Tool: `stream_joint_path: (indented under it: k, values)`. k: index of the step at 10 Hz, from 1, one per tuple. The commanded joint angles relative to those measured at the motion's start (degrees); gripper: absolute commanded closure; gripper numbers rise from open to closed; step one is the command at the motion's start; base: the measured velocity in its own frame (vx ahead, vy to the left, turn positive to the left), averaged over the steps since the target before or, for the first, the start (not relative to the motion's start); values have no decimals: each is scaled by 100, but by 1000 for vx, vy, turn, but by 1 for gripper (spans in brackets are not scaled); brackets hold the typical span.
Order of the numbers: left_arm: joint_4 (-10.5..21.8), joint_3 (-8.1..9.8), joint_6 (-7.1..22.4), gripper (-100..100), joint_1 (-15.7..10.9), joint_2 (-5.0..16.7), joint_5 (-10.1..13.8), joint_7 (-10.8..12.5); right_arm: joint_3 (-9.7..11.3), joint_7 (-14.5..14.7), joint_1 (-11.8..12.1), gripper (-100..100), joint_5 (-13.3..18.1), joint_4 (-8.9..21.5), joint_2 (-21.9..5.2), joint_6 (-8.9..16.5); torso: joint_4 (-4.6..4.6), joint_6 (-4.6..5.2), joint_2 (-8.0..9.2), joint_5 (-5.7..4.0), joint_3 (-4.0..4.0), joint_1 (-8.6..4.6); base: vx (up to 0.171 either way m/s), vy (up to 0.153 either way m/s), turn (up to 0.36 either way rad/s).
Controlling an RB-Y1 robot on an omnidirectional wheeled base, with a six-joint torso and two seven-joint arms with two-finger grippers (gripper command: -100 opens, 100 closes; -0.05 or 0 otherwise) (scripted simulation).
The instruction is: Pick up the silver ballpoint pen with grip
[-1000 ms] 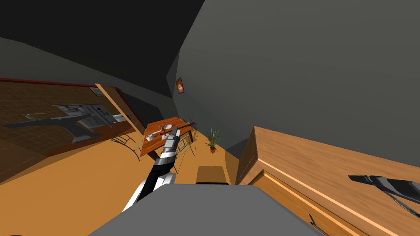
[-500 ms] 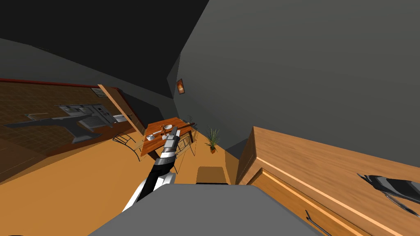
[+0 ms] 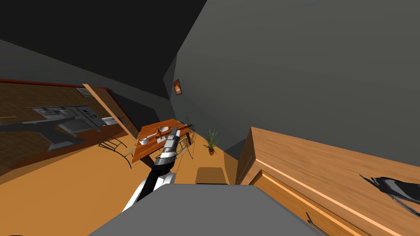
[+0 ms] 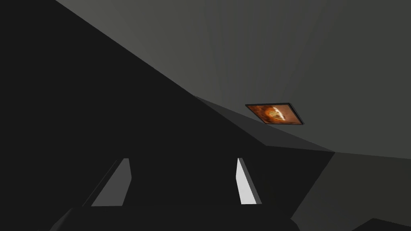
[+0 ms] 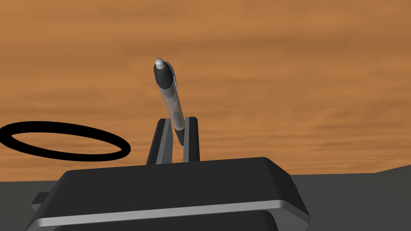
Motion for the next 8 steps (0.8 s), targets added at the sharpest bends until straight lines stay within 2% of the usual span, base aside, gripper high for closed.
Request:
stream_joint_path:
  k: [1, 2, 3, 5, 6, 7, 8]
  values:
    - [0, 0, 0, 0, 0, 0, 0, 0, -66, 191, 189, 100, -166, -12, -28, -47, 0, 0, 0, 0, 0, 0, 130, 18, -65]
    - [0, 0, 0, 0, -1, 0, 0, 0, -168, 397, 369, 100, -352, -72, -88, -87, -2, -10, 1, 0, -1, 4, 91, 24, -78]
    - [0, 0, 0, 0, -1, 0, 0, 0, -168, 403, 444, 100, -400, -72, -88, -87, 0, -5, 10, 2, 4, 8, 66, 17, -47]
    - [0, 0, 0, 0, -1, 0, 0, 0, -372, 782, 877, 100, -843, -192, -209, -167, 3, -1, 21, 3, 10, 4, 113, 9, -115]
    - [0, 0, 0, 0, 0, 0, 0, 0, -372, 828, 952, 100, -868, -192, -209, -167, 0, 0, 4, 3, 2, 5, 106, 12, -72]
    - [0, 0, 0, 0, -1, 0, 0, 0, -473, 1040, 1173, 100, -1102, -252, -270, -207, -1, -7, 10, 0, 3, 4, 76, 7, -82]
    - [0, 0, 0, 0, -1, 0, 0, 0, -473, 1040, 1206, 100, -1102, -252, -270, -207, 1, -3, 17, 2, 8, 2, 58, 7, -59]
